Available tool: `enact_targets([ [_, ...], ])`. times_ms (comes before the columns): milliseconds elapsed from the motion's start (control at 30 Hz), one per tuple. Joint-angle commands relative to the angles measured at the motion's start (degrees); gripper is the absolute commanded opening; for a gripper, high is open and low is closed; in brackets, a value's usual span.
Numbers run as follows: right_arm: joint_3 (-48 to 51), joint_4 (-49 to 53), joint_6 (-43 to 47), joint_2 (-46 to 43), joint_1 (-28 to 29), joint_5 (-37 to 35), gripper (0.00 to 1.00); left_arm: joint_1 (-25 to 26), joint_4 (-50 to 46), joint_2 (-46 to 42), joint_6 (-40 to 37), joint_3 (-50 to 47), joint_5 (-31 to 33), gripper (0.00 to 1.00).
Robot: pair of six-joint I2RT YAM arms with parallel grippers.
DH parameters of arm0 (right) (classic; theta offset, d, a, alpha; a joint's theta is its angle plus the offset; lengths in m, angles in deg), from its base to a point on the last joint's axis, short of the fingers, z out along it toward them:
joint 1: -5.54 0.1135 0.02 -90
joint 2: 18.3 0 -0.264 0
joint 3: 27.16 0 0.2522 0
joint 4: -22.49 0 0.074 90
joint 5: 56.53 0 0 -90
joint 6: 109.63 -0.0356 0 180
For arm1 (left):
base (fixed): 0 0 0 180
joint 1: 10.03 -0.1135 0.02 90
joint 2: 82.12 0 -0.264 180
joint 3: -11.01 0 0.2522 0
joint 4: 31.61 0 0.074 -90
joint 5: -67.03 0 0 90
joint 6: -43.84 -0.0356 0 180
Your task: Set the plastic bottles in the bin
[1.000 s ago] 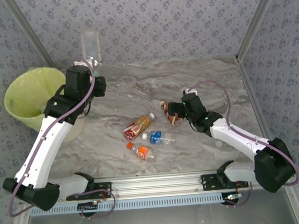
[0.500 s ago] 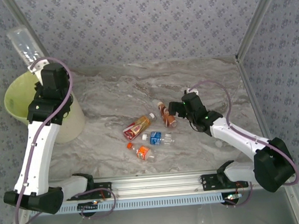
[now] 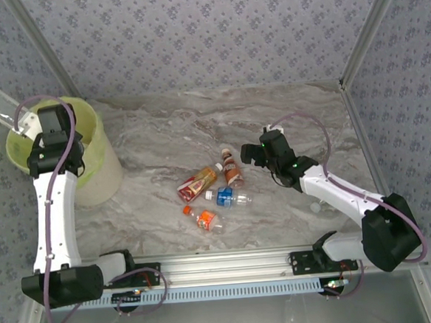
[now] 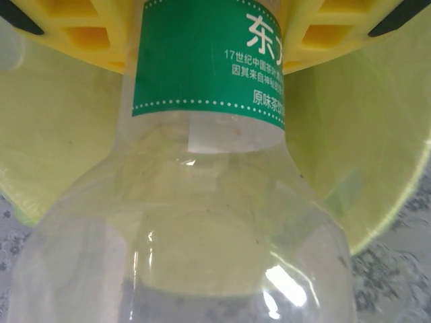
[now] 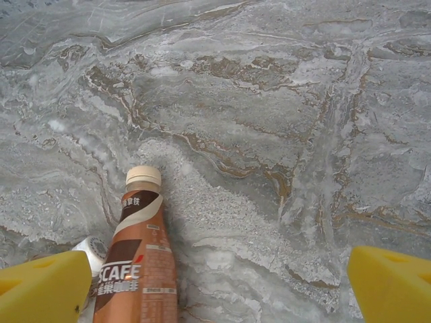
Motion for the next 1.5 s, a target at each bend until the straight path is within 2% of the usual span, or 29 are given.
enact_targets([
  [0, -1.2, 0.9, -1.1, 0.2, -0.4, 0.0, 1.0, -0.2, -0.5, 0.2, 3.0, -0.5, -4.7, 0.22],
  [67, -1.0, 0.9, -1.3, 0.2, -0.3, 0.1, 1.0, -0.3, 0.1, 0.3, 3.0, -1.3, -5.8, 0.31],
  [133, -0.7, 0.8, -1.4, 0.2, -0.4, 0.1, 1.0, -0.3, 0.6, 0.2, 2.7, -1.7, -7.1, 0.47],
  [333, -0.9, 1.7, -0.2, 0.2, -0.5, -0.6, 1.0, -0.3, 2.2, -0.5, 1.6, -1.4, -13.5, 0.86],
  [533, -1.6, 2.2, 3.2, 0.7, -1.3, 1.4, 1.0, -0.2, 4.4, -1.9, 0.5, -1.7, -20.1, 0.98],
  [700, -3.5, 5.1, 5.8, 2.3, -2.3, 4.4, 1.0, -0.3, 7.4, -3.2, -0.4, -3.0, -26.7, 0.99],
  [833, -4.0, 5.2, 5.9, 3.8, -3.6, 9.8, 1.0, -0.3, 10.5, -3.6, -3.0, -3.8, -34.9, 0.99],
  [900, -4.5, 6.0, 4.8, 4.7, -3.6, 10.2, 1.0, -0.3, 11.7, -4.2, -3.6, -4.6, -37.4, 0.99],
  [1100, -5.7, 8.3, 1.3, 6.8, -2.9, 9.3, 1.0, -0.3, 16.2, -8.4, -4.5, -9.0, -42.9, 1.0],
  [1167, -6.9, 10.0, 0.8, 7.9, -2.2, 10.4, 1.0, -0.3, 16.1, -9.8, -4.3, -9.8, -42.9, 1.0],
  [1467, -17.4, 21.9, -0.8, 17.7, 3.2, 11.6, 1.0, -0.2, 15.6, -15.1, -6.5, -15.2, -48.1, 1.0],
])
